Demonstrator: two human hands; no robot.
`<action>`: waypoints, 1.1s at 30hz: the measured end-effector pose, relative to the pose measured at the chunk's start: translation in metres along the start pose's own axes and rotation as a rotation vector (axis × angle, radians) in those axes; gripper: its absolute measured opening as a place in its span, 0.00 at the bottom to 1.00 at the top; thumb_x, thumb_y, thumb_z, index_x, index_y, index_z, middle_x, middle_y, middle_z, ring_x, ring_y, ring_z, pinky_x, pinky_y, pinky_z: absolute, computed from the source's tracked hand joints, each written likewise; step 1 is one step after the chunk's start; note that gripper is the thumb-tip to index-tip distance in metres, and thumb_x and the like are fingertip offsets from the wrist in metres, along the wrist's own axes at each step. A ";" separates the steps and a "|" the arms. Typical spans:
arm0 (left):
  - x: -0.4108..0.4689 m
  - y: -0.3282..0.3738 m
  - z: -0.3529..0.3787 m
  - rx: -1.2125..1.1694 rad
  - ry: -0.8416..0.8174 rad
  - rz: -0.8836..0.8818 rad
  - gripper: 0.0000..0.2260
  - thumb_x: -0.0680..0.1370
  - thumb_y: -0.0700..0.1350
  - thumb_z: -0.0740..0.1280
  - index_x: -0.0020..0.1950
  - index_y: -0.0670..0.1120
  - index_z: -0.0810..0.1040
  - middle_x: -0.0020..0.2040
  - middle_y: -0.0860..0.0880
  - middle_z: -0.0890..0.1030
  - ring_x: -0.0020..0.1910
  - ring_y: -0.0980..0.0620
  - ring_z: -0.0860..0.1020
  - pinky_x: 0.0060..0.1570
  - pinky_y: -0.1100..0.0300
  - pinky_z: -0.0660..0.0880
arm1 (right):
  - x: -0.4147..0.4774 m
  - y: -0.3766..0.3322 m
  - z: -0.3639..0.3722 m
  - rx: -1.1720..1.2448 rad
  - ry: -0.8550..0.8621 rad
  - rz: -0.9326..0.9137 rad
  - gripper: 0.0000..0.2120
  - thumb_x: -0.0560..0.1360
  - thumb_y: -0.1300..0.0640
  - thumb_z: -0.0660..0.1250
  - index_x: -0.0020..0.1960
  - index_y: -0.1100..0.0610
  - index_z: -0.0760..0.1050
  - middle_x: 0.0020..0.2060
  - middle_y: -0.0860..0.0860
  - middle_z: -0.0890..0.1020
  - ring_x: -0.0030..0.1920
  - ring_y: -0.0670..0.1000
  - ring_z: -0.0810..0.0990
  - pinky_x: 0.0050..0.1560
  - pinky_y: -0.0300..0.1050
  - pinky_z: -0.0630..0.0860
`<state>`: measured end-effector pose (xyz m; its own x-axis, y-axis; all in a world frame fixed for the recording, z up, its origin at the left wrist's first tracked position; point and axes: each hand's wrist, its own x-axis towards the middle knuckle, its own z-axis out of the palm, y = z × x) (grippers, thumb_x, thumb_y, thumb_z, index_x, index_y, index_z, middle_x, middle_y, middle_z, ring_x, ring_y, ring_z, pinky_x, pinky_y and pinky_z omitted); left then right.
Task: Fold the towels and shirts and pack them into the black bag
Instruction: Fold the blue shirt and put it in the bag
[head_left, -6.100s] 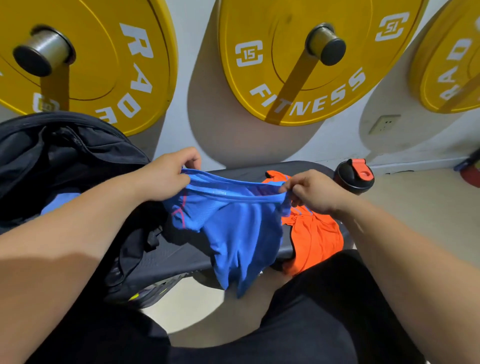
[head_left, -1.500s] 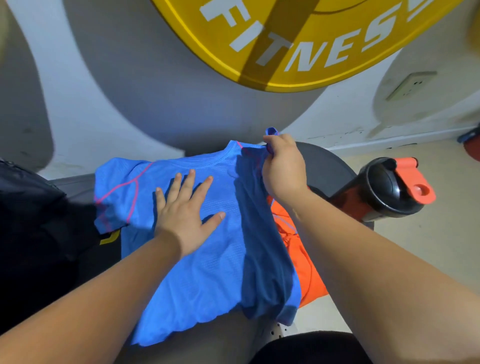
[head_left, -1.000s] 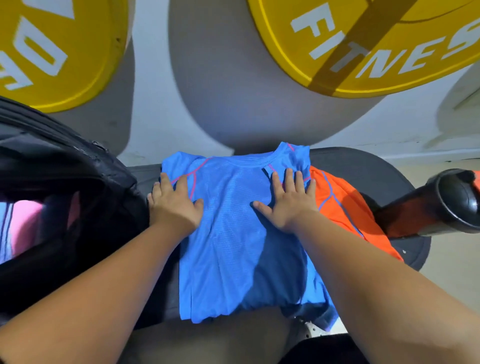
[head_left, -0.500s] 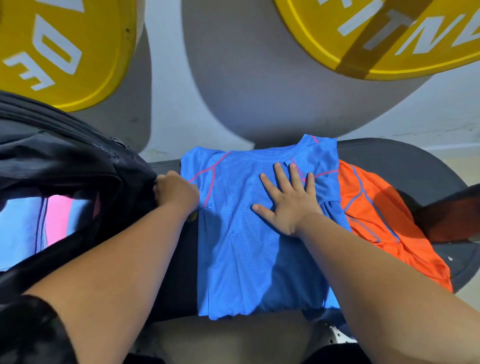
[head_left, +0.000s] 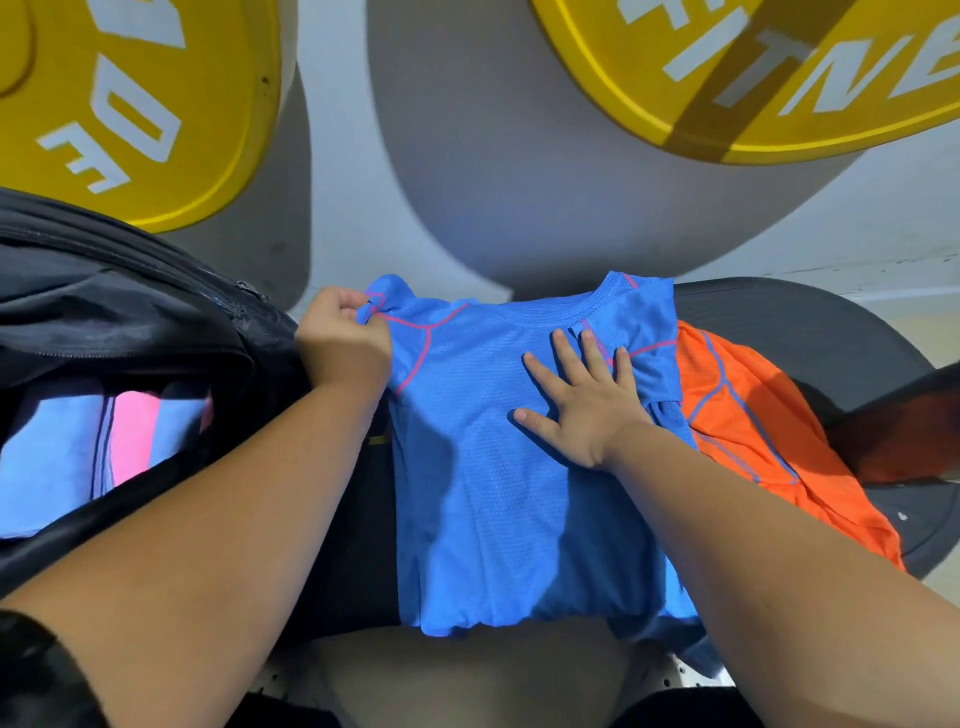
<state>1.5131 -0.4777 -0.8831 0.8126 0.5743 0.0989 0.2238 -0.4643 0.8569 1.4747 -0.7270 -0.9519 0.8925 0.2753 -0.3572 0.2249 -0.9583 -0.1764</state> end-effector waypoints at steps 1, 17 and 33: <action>-0.003 0.003 0.001 0.058 -0.065 0.082 0.10 0.72 0.33 0.63 0.46 0.46 0.78 0.34 0.56 0.74 0.34 0.55 0.71 0.35 0.69 0.69 | -0.001 0.000 0.000 0.005 0.001 -0.004 0.41 0.71 0.22 0.38 0.79 0.37 0.39 0.80 0.48 0.35 0.78 0.56 0.30 0.74 0.66 0.33; -0.003 -0.016 0.054 0.345 -0.381 0.264 0.06 0.76 0.41 0.66 0.52 0.46 0.80 0.50 0.44 0.80 0.48 0.45 0.78 0.51 0.59 0.72 | 0.012 0.060 -0.052 0.279 0.650 0.325 0.15 0.80 0.50 0.61 0.63 0.53 0.79 0.60 0.56 0.78 0.59 0.64 0.74 0.57 0.57 0.71; 0.052 -0.015 0.076 0.567 -0.503 -0.080 0.13 0.66 0.47 0.78 0.42 0.40 0.80 0.41 0.43 0.83 0.43 0.43 0.82 0.45 0.50 0.81 | 0.060 0.103 -0.072 0.566 0.271 0.572 0.11 0.66 0.50 0.77 0.38 0.53 0.77 0.35 0.48 0.80 0.45 0.55 0.81 0.42 0.44 0.75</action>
<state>1.5926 -0.4925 -0.9296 0.8992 0.3075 -0.3112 0.4241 -0.7874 0.4475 1.5792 -0.8147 -0.9251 0.8883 -0.3371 -0.3118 -0.4546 -0.7416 -0.4934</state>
